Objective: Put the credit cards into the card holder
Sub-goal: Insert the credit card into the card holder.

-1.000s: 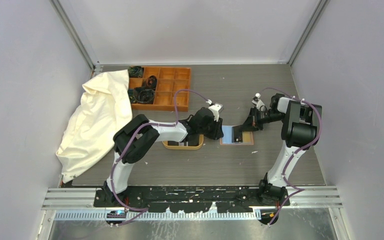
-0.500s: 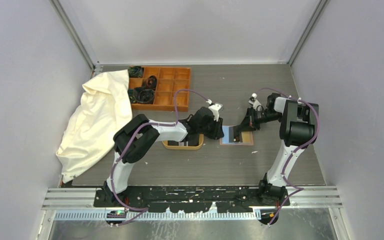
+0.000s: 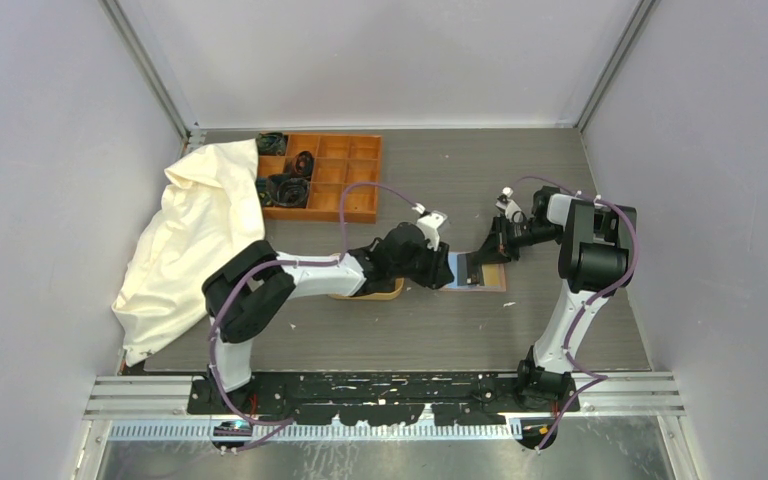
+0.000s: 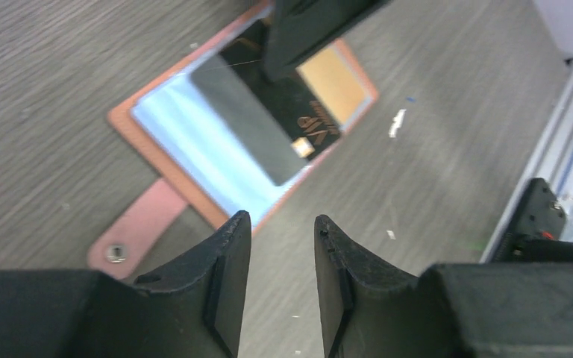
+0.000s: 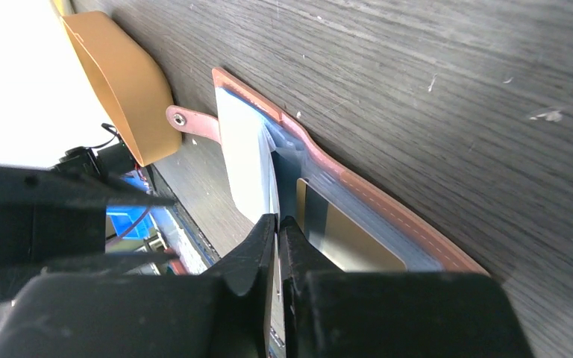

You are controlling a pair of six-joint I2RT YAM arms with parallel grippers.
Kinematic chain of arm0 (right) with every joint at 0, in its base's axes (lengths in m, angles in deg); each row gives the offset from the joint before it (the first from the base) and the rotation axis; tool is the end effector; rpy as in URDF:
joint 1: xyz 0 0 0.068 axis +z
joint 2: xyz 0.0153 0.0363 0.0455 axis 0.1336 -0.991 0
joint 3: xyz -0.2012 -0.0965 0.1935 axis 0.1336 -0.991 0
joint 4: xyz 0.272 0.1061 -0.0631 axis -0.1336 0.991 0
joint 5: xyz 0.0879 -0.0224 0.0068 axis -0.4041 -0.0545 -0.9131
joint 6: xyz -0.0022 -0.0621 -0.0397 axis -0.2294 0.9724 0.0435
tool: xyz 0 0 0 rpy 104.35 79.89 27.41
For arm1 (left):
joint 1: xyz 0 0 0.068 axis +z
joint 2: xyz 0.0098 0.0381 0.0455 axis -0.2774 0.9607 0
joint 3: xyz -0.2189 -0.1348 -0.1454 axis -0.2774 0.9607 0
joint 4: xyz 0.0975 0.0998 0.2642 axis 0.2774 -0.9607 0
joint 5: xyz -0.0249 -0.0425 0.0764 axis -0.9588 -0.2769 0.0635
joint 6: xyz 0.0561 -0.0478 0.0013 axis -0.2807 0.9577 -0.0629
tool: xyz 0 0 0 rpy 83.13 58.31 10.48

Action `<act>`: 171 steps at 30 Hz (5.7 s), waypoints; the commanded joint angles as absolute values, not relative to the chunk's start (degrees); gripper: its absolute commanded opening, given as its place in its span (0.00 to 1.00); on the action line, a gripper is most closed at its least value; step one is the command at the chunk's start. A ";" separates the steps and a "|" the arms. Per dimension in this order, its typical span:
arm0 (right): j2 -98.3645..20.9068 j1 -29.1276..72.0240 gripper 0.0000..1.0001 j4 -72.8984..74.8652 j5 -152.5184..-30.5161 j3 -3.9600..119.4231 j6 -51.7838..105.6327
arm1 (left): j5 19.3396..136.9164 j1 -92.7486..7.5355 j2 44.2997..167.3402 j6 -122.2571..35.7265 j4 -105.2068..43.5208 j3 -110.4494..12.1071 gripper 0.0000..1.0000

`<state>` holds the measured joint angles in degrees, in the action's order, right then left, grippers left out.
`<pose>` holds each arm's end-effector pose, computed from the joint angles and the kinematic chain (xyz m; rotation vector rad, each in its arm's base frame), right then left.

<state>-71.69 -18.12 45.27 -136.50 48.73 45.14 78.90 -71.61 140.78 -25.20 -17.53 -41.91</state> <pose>0.3720 -0.0187 0.0957 0.0042 2.7027 1.3224 0.2648 -0.3995 0.1545 0.5894 2.1854 -0.9919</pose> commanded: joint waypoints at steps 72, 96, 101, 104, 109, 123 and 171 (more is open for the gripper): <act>-67.31 -14.32 0.33 48.54 -133.45 51.31 47.44 | 67.50 -74.01 158.57 -19.10 -23.64 -71.82 0.22; -67.69 -13.55 0.37 48.72 -132.61 51.53 47.44 | 91.87 -75.42 161.92 -16.86 -34.33 -75.36 0.23; -67.20 -13.48 0.40 48.67 -132.33 51.53 47.45 | 93.52 -75.32 161.25 -17.98 -35.77 -75.35 0.22; -66.70 -13.48 0.42 48.79 -132.09 51.61 47.64 | 94.08 -75.43 160.49 -18.76 -36.26 -74.99 0.22; -65.16 -13.50 0.45 48.86 -131.87 51.53 48.04 | 95.52 -75.37 158.62 -19.91 -35.87 -73.43 0.22; -62.32 -13.48 0.45 48.71 -131.15 51.09 49.01 | 85.21 -75.20 144.75 -26.82 -25.59 -60.70 0.21; -63.99 -4.67 0.09 48.61 -121.29 53.24 49.50 | 69.18 -63.84 138.55 -24.06 -15.99 -42.48 0.36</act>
